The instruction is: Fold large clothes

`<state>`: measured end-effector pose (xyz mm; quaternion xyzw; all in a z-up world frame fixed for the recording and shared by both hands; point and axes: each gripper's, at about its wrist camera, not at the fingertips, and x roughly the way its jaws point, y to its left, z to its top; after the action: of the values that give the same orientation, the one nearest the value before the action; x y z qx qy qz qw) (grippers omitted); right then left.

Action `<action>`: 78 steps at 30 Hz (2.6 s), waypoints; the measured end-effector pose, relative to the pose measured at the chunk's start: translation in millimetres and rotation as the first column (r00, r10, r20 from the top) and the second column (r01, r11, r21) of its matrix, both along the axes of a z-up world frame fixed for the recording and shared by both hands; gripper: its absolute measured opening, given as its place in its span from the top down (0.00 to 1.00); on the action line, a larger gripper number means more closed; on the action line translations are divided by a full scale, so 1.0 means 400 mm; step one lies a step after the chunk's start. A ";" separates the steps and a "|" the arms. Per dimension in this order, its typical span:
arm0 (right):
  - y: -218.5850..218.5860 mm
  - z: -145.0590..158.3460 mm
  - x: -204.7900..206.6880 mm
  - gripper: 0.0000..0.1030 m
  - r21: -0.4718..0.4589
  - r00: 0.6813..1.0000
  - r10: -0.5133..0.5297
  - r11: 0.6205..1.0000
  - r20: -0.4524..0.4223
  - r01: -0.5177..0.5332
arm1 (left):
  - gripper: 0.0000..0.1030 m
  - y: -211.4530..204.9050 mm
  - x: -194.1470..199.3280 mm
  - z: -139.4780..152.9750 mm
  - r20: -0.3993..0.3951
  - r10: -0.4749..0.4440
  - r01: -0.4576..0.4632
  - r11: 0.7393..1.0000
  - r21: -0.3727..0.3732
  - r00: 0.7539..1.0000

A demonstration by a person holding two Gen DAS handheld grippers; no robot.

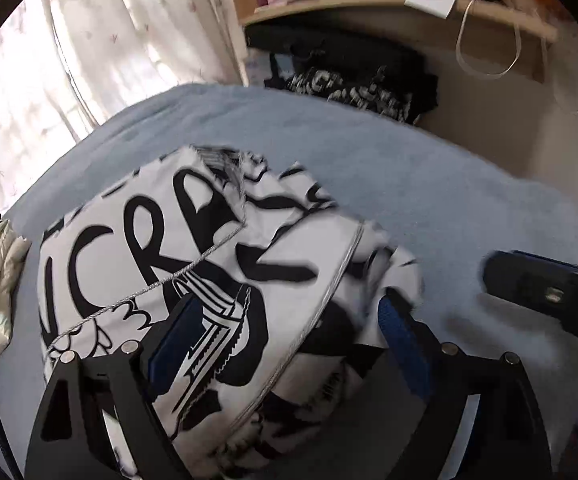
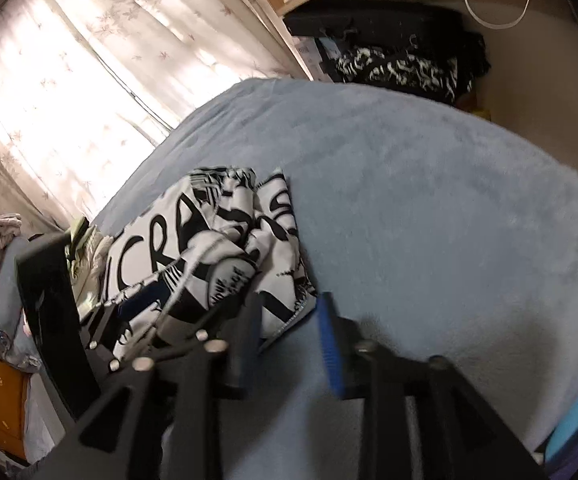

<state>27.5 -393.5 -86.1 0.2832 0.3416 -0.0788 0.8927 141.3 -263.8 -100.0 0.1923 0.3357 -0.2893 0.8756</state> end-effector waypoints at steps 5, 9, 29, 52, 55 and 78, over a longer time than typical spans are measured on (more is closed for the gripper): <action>-0.001 0.040 0.021 0.68 0.002 0.998 0.059 0.998 0.008 -0.059 | 0.14 0.090 -0.059 0.104 0.028 0.010 -0.007 0.992 -0.125 1.000; 0.003 0.062 0.077 0.59 0.028 0.991 0.133 0.991 0.013 -0.134 | 0.14 0.215 -0.029 0.157 -0.010 0.074 -0.075 0.982 -0.173 0.997; 0.036 -0.120 0.452 0.82 0.239 0.893 0.422 0.893 -0.156 -0.381 | 0.32 0.505 0.308 -0.043 -0.433 0.215 -0.339 0.912 -0.231 0.875; 0.018 -0.089 0.328 0.84 -0.004 0.937 0.294 0.954 -0.189 -0.301 | 0.48 0.368 0.245 0.024 -0.141 0.355 -0.361 0.933 -0.016 0.924; 0.030 -0.038 0.333 0.75 -0.037 0.936 0.282 0.955 -0.210 -0.296 | 0.47 0.367 0.249 0.053 -0.164 0.322 -0.330 0.944 -0.022 0.932; 0.069 -0.114 0.668 0.89 0.025 0.941 0.288 0.957 -0.177 -0.288 | 0.60 0.385 0.500 0.040 -0.252 0.368 -0.404 0.908 -0.108 0.895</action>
<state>294.8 -365.7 -131.6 0.2214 0.4581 0.0270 0.8605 341.4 -109.7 -83.8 0.0176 0.4408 -0.1547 0.8840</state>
